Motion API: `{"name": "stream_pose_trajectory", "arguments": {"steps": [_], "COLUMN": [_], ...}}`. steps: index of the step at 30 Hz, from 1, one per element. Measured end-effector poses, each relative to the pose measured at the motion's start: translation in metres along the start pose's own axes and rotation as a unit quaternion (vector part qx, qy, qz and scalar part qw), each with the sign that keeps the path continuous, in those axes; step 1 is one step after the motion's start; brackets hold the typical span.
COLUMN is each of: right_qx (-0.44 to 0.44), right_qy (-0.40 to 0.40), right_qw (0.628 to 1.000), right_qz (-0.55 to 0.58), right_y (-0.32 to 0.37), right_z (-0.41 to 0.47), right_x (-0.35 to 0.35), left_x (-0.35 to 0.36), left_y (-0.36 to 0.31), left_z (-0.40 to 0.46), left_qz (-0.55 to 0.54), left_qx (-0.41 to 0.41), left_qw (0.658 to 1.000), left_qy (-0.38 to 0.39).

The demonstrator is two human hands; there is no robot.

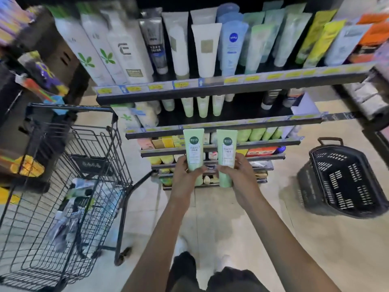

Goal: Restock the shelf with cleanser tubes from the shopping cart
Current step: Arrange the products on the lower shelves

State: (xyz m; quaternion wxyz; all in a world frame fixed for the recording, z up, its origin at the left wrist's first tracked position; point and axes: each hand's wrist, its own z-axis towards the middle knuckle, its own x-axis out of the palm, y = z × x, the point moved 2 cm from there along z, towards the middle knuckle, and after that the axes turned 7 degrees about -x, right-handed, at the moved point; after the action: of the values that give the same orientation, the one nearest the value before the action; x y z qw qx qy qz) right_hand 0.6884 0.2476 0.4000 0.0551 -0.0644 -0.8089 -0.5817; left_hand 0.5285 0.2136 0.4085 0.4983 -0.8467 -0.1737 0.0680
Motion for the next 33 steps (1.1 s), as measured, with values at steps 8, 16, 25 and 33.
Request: {"name": "stream_pose_trajectory", "arguments": {"steps": [8, 16, 25, 33], "right_qx": [0.011, 0.019, 0.001, -0.024], "right_qy": [0.021, 0.028, 0.019, 0.015], "right_qw": [1.0, 0.999, 0.999, 0.999], "right_qz": [-0.014, -0.032, -0.028, -0.026], "right_y": [-0.004, -0.014, -0.022, -0.023], "right_z": [0.05, 0.116, 0.174, 0.194], "right_x": [0.012, 0.038, 0.054, 0.059], "left_x": [-0.001, -0.006, -0.003, 0.008], "left_y": [-0.001, -0.01, -0.033, -0.056], "left_z": [0.058, 0.141, 0.214, 0.245], "left_qz": [0.021, 0.086, 0.116, 0.153], "left_qx": [0.019, 0.07, 0.135, 0.187], "left_qw": [0.999, 0.992, 0.979, 0.961], "left_qy": [-0.028, -0.067, -0.103, -0.136]}}
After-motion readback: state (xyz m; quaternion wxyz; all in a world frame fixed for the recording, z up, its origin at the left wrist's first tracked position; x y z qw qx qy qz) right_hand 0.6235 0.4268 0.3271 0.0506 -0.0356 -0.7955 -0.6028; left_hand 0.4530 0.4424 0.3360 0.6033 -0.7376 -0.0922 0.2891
